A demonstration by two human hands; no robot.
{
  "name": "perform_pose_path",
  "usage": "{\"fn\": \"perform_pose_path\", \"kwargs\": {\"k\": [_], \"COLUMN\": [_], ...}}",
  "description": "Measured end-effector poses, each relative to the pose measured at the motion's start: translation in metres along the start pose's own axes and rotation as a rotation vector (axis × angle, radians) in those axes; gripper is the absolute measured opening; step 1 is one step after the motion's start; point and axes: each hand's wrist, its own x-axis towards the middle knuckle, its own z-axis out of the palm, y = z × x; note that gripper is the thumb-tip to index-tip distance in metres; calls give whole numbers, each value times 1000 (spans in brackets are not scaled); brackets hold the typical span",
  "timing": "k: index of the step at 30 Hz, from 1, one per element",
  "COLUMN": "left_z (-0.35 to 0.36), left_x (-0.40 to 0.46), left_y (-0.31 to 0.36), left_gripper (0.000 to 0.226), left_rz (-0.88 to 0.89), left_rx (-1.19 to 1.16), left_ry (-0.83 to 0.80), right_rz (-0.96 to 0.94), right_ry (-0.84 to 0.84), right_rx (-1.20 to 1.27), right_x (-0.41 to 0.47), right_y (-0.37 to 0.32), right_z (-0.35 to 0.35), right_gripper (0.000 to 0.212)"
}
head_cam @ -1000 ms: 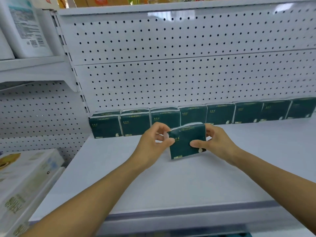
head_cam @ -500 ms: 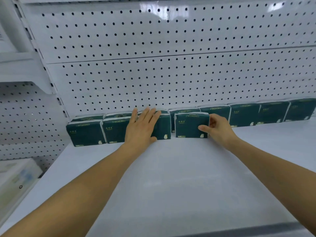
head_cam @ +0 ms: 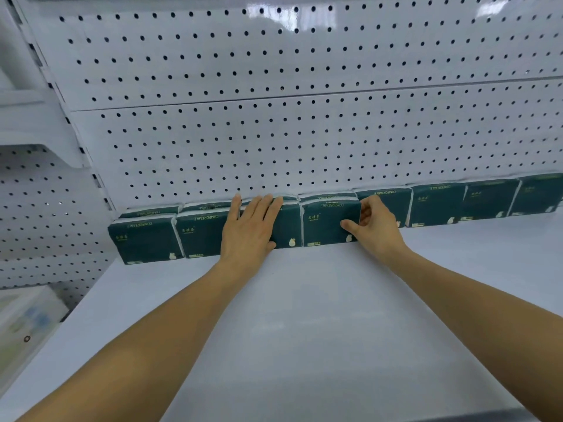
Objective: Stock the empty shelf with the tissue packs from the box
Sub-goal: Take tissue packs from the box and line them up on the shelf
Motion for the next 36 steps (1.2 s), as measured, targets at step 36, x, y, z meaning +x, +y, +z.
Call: {"fn": "perform_pose_path", "kwargs": {"k": [36], "left_z": [-176], "left_x": [-444], "left_y": [-97], "left_gripper": [66], "left_rz": [-217], "left_rx": [-193], "left_ry": [141], "right_rz": [-770], "right_ry": [-91], "right_rx": [-463], "right_x": [-436], "right_y": [-172], "right_z": [64], "right_gripper": [55]}}
